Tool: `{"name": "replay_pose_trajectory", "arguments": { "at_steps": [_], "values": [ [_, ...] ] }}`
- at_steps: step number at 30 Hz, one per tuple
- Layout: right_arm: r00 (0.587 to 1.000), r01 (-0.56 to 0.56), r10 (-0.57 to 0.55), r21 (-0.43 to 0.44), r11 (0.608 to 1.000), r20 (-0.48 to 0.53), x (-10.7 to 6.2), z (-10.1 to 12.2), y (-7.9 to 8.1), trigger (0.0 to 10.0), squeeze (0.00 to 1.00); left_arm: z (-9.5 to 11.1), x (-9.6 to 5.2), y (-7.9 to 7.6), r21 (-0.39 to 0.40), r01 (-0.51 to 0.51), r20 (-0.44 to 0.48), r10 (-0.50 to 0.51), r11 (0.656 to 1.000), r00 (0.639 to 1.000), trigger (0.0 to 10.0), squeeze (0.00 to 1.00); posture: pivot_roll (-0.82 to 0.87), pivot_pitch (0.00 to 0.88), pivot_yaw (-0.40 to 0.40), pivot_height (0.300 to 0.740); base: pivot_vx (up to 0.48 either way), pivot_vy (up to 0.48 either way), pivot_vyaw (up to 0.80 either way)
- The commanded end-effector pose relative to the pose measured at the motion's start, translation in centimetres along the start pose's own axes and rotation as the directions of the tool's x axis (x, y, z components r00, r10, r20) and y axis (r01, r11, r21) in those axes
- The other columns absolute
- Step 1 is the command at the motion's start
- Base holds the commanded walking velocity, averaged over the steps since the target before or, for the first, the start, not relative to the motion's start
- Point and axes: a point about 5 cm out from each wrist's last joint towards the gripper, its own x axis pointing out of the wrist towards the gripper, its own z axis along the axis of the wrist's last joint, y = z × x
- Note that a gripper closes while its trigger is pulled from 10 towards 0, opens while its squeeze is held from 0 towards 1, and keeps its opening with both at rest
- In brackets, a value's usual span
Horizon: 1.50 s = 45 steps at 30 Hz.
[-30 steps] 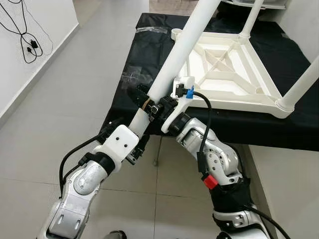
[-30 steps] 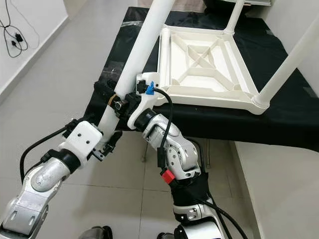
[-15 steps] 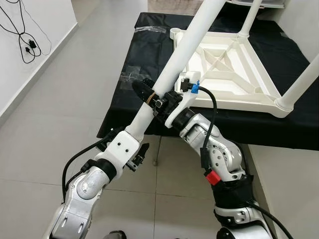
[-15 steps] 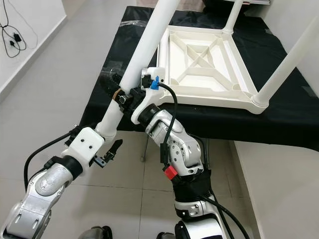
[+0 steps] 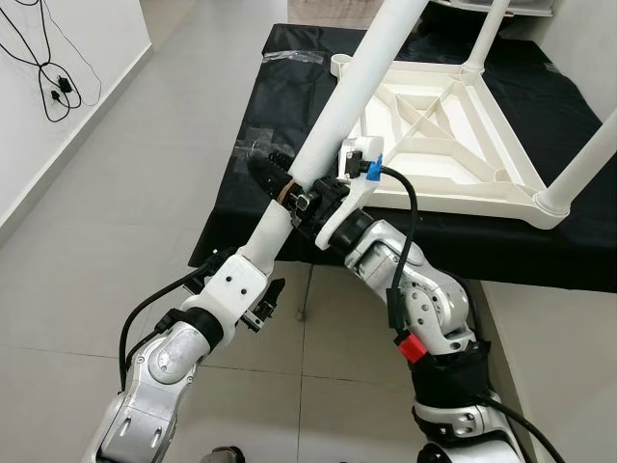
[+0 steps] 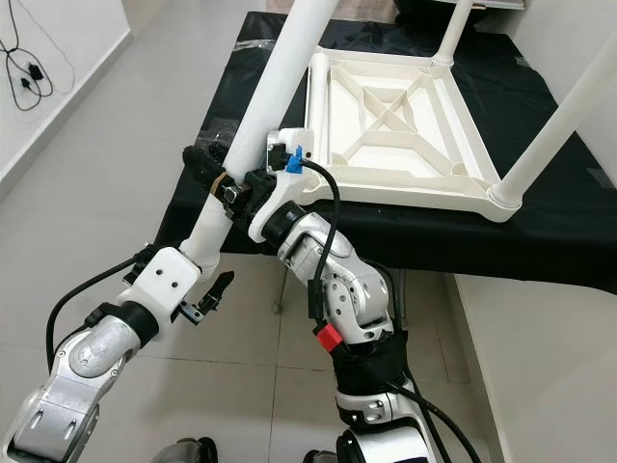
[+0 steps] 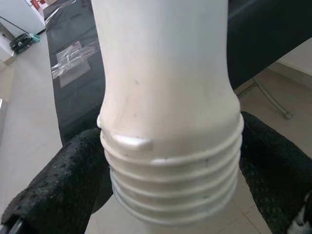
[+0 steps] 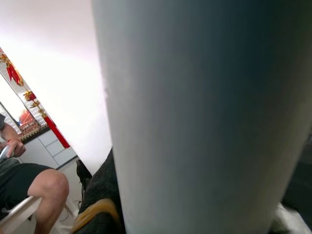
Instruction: Building children table
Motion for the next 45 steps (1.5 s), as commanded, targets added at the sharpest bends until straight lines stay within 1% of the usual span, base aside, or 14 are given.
{"name": "replay_pose_trajectory", "arguments": {
  "at_steps": [1,9,10,11,12,26,27,29,30,31,36,37,38,45],
  "values": [
    [0.999,-0.042,0.042,0.007,0.999,0.006,-0.1,0.1,0.8,10.0,0.0,-0.4,-0.1,0.1,0.014,-0.009,-0.012,0.01,1.0,1.0,10.0,0.0,0.11,0.145,-0.048,0.74,0.0,0.0,0.0],
    [0.999,-0.054,0.054,0.016,0.998,-0.004,-0.2,-0.1,1.2,10.0,0.0,-0.5,0.0,0.2,0.015,-0.009,-0.011,0.01,1.0,1.0,10.0,0.0,0.11,0.149,-0.049,0.74,0.0,0.0,0.0],
    [0.998,-0.057,0.057,0.014,0.998,-0.005,-0.2,-0.1,1.3,10.0,0.0,-0.5,0.0,0.2,0.012,-0.012,-0.009,0.012,1.0,1.0,7.6,0.0,0.11,0.15,-0.047,0.74,0.0,0.0,0.0],
    [0.998,-0.059,0.059,0.015,0.998,-0.006,-0.2,-0.1,1.3,10.0,0.0,-0.5,0.0,0.2,0.012,-0.011,-0.007,0.011,1.0,1.0,6.9,0.0,0.11,0.149,-0.049,0.74,0.0,0.0,0.0],
    [0.998,-0.06,0.06,0.012,0.998,-0.007,-0.2,-0.1,1.3,10.0,0.0,-0.5,0.0,0.2,0.01,-0.012,-0.003,0.012,1.0,1.0,0.0,0.0,0.11,0.149,-0.049,0.74,0.0,0.0,0.0],
    [0.997,-0.067,0.067,-0.011,0.998,-0.025,-0.5,-0.7,1.7,10.0,0.0,-0.4,-0.1,0.3,0.015,-0.021,0.016,0.02,1.0,1.0,0.0,0.0,0.11,0.144,-0.049,0.74,0.0,0.0,0.0],
    [0.998,-0.06,0.059,-0.024,0.998,-0.02,-0.5,-0.7,1.5,10.0,0.0,-0.5,-0.2,0.3,0.009,-0.018,0.005,0.018,1.0,1.0,2.5,0.0,0.11,0.142,-0.048,0.74,0.0,0.0,0.0],
    [0.998,-0.06,0.059,-0.024,0.998,-0.02,-0.5,-0.7,1.5,10.0,0.0,-0.5,-0.2,0.3,0.009,-0.018,0.005,0.018,1.0,1.0,2.5,0.0,0.11,0.142,-0.048,0.74,0.0,0.0,0.0],
    [0.999,-0.049,0.048,-0.03,0.998,-0.017,-0.6,-0.8,1.1,10.0,0.0,-0.6,-0.3,0.2,0.002,-0.011,-0.001,0.011,1.0,1.0,10.0,0.0,0.11,0.139,-0.047,0.74,0.0,0.0,0.0],
    [1.0,-0.03,0.029,-0.039,0.999,-0.006,-0.6,-0.8,0.5,10.0,1.0,-0.7,-0.5,0.0,-0.017,0.007,-0.006,-0.007,1.0,1.0,10.0,0.0,0.11,0.135,-0.046,0.74,0.0,0.0,0.0],
    [1.0,-0.03,0.03,-0.042,0.999,0.007,-1.0,-0.3,-0.9,10.0,1.0,-0.7,-1.2,-0.2,-0.052,0.064,0.008,-0.064,0.997,0.998,10.0,0.0,0.12,0.128,-0.041,0.74,0.0,0.0,0.0],
    [0.999,-0.039,0.039,-0.043,0.998,0.015,-1.1,0.0,-1.3,10.0,0.82,-0.6,-1.4,-0.2,-0.069,0.092,0.017,-0.091,0.993,0.996,10.0,0.0,0.12,0.127,-0.037,0.74,0.0,0.0,0.0],
    [0.999,-0.046,0.047,-0.04,0.998,0.024,-1.1,0.4,-1.5,10.0,0.0,-0.6,-1.6,-0.2,-0.08,0.117,0.022,-0.115,0.99,0.993,10.0,0.0,0.12,0.126,-0.036,0.74,0.0,0.0,0.0],
    [0.981,-0.192,0.192,0.005,0.981,-0.023,-1.7,0.4,-1.8,10.0,0.0,-0.4,-2.4,-0.3,-0.139,0.21,0.048,-0.206,0.968,0.977,10.0,0.0,0.13,0.118,-0.03,0.74,0.0,0.0,0.0]
  ]
}}
